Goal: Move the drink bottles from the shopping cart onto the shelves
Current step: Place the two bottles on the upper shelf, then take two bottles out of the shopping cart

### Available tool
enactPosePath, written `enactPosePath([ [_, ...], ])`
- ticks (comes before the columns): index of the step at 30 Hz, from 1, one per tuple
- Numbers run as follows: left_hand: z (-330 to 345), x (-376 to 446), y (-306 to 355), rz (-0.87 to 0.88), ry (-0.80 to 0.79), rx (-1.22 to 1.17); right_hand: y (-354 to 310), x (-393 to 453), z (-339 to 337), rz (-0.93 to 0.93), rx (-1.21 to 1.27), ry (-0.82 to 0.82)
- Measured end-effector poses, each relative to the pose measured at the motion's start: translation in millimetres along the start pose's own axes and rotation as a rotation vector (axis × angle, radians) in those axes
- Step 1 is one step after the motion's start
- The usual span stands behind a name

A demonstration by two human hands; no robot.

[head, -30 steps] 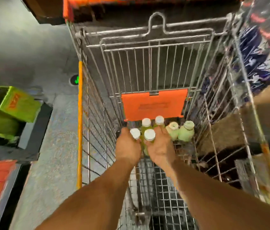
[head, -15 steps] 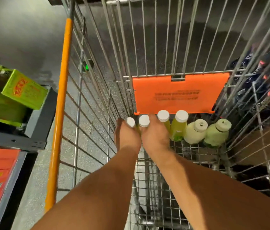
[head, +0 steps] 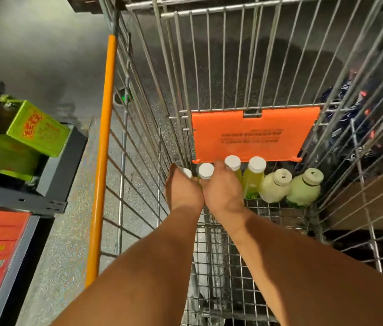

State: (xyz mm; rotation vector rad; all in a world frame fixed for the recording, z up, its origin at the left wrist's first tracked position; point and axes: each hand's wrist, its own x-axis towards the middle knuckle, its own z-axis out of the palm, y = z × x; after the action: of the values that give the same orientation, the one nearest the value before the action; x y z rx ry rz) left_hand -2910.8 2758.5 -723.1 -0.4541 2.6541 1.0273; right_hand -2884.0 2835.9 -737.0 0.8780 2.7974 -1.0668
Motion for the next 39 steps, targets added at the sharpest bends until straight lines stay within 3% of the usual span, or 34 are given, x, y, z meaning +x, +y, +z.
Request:
enactPosePath([
  [9,-68.3,-61.0,43.7,0.232,-0.027,0.003,-40.6,-73.0,-83.4,-0.102,-0.012,0.236],
  [11,-95.5,-84.6,57.1,0.341,-0.082,-0.003,-56.1,-98.4,-112.9,-0.018,0.01,0.258],
  [16,-191.2,-149.8,79.6,0.715,-0.196,0.101,-103.2,-189.5,-194.9,0.09,0.026,0.409],
  [23,-349.7,-245.4,112.0,0.99,-0.152,0.168,-201.2,-346.3,-301.2,0.199,0.002,0.701],
  [27,-406.9,-334.2,135.6,1.154,-0.183,0.149,-233.9,-438.8,-360.2,0.259,0.037,0.822],
  [33,-451.7,-506.9,150.8,1.494,-0.289,0.023,-232.0,-604.1,-443.1,0.417,-0.077,1.041],
  [39,-495.2,-708.4,106.0,1.689,-0.495,-0.141,-212.3,-826.1,-486.1,0.564,-0.171,1.302],
])
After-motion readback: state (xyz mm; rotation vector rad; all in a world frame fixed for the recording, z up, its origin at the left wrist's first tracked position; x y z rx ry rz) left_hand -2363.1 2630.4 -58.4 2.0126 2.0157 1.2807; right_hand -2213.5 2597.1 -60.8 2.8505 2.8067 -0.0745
